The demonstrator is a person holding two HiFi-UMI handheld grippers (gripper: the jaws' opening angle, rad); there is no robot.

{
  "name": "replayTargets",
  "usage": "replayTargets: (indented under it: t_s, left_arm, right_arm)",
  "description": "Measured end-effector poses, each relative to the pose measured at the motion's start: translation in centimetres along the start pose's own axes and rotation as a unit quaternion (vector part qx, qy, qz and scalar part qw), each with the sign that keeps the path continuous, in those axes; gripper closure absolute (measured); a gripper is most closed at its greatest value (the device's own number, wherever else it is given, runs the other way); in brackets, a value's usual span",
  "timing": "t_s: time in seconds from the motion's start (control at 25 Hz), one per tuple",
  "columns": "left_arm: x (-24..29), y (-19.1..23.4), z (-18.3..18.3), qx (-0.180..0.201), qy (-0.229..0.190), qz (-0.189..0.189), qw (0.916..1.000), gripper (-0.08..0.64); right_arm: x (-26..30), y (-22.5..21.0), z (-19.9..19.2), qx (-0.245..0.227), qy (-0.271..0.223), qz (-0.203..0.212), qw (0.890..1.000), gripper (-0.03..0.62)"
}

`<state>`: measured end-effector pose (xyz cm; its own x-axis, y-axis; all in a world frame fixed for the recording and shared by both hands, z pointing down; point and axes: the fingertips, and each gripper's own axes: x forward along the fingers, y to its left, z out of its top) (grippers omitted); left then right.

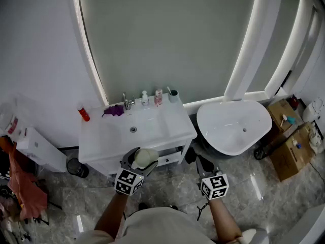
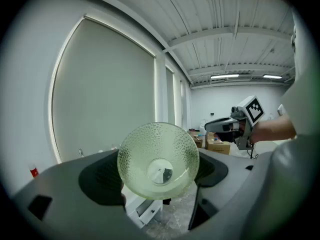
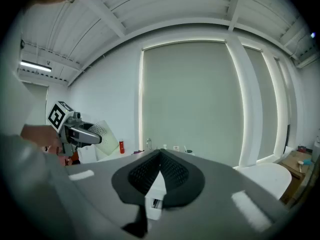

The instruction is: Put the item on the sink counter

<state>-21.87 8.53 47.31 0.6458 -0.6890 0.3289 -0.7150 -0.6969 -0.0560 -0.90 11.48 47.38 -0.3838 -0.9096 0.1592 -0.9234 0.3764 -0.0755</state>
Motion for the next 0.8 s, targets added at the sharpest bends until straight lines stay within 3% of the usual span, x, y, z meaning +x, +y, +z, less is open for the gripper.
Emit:
replayTargets:
  t_s: [0.36,0.8]
  left_arm:
    - [0.7,-1.3,0.5,0.000,-0.002,0.007,1.0000,0.166]
    - [1.9,-3.5,0.1,-0.015,0.004,0.035,0.9993,0.164]
  right_arm:
    - [-0.3,-2.1,-0.3,0.014,-0.001,-0.005,1.000,0.583]
    - [-0.5,-3.6,-1.0,0.014,0.006,0.046,0.999,0.583]
